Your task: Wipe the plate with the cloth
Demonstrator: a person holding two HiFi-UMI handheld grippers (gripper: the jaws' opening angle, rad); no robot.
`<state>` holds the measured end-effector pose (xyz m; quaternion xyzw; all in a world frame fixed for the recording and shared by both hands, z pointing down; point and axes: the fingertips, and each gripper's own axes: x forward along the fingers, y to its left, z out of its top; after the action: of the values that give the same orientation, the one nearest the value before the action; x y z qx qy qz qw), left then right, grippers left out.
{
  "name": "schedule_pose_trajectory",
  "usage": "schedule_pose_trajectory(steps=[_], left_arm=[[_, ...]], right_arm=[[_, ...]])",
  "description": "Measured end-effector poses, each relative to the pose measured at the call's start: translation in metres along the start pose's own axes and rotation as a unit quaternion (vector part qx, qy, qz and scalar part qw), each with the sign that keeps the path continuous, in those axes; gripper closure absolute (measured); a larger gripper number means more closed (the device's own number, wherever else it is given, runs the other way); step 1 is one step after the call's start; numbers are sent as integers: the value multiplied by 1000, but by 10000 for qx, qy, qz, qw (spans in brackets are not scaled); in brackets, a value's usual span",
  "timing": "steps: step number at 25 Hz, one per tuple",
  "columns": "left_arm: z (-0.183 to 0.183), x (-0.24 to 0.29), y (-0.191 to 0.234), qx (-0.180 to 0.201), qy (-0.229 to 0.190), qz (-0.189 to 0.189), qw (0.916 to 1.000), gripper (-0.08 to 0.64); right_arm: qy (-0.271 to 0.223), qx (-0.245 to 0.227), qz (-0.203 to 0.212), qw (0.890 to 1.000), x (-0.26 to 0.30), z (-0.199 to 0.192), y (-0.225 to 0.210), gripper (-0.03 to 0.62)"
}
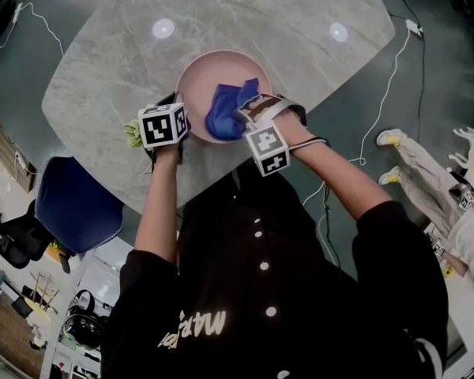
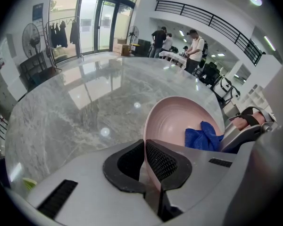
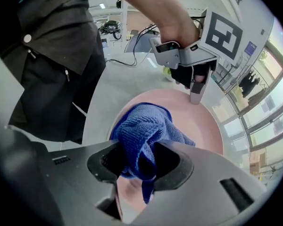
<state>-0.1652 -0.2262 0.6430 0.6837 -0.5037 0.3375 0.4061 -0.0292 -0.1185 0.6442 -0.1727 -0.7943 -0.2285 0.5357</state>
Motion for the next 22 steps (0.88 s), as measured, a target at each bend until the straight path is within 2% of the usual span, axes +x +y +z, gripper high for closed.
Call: schedule_pose_trajectory(steps=[5, 13, 22], left_arm=[[0, -1, -1, 120, -9, 12, 9999, 529], [1, 0, -3, 200, 29, 41, 9998, 529], [2, 0, -4, 174, 43, 31, 9998, 529]], right_arm=[[315, -544, 2, 9980, -3, -13, 1, 449], [581, -1002, -79, 9932, -7, -26, -3, 449], [662, -740, -339, 9945, -8, -31, -6, 449]])
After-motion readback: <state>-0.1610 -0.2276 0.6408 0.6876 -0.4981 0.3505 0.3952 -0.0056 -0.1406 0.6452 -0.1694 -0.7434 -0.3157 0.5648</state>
